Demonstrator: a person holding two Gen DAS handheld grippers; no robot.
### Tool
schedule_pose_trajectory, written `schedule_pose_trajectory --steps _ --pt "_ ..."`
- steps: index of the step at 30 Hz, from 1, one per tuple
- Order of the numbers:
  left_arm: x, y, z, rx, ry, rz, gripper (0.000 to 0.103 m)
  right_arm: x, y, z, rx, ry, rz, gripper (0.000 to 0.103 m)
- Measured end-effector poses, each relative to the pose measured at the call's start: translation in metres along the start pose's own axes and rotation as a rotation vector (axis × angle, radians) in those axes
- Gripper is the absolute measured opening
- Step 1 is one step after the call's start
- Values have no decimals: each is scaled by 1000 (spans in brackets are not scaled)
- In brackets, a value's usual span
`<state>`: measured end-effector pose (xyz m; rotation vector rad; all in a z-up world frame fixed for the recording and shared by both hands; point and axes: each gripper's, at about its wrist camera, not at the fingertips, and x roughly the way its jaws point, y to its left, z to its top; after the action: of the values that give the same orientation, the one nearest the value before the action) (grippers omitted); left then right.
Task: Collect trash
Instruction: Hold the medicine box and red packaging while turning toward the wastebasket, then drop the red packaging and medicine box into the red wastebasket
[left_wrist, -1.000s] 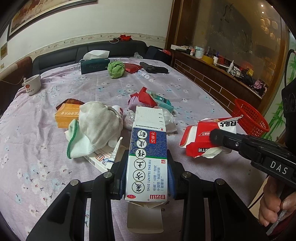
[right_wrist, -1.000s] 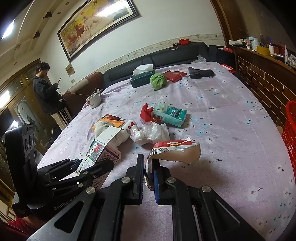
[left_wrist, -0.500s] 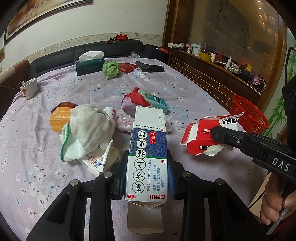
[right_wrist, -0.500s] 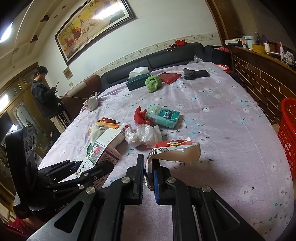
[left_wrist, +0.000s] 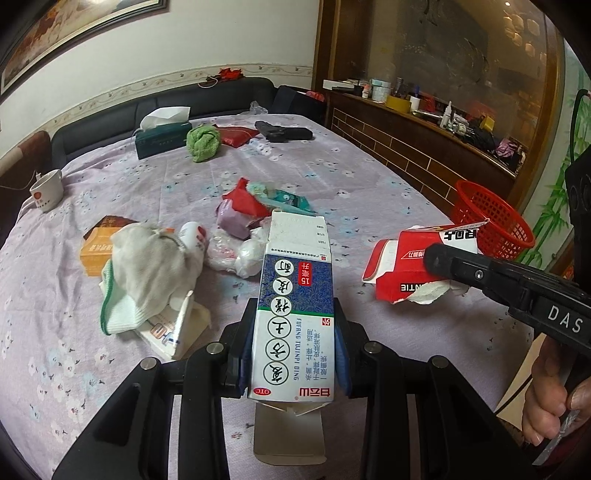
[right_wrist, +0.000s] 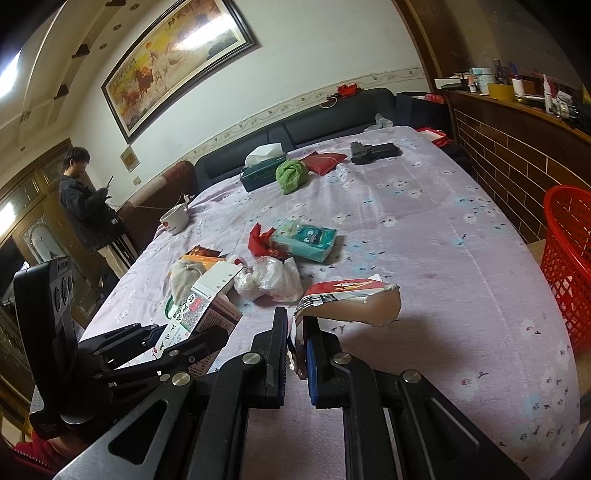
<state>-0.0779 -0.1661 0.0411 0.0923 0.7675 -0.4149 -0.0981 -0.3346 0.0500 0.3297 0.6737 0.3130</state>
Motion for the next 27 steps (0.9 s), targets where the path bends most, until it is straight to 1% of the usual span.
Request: schedule_pose_trajectory --steps 6,8,10,11,13,16,20,23,27 --pt "7 -15 7 27 15 -23 34 -13 -16 3 29 -25 -17 9" --pt "10 -23 12 33 23 -48 34 -22 -26 6 45 -46 -36 9" --pt "13 -33 21 45 32 -88 34 -33 -36 11 59 -70 -59 9" --pt "14 -40 25 55 34 -107 34 -45 -46 15 72 -95 -82 9" --pt "16 -58 36 86 35 -151 34 -61 -61 21 91 -131 -117 9" --pt "21 -87 53 119 52 -228 34 -99 -98 34 146 -203 -209 10" --pt "36 -136 78 143 87 -344 34 -135 -147 50 225 -245 -308 11" --pt "47 -176 95 183 81 -392 34 -155 -181 61 277 -255 -343 11" --pt "69 -222 114 200 103 -442 34 -164 -218 72 325 -252 -365 11"
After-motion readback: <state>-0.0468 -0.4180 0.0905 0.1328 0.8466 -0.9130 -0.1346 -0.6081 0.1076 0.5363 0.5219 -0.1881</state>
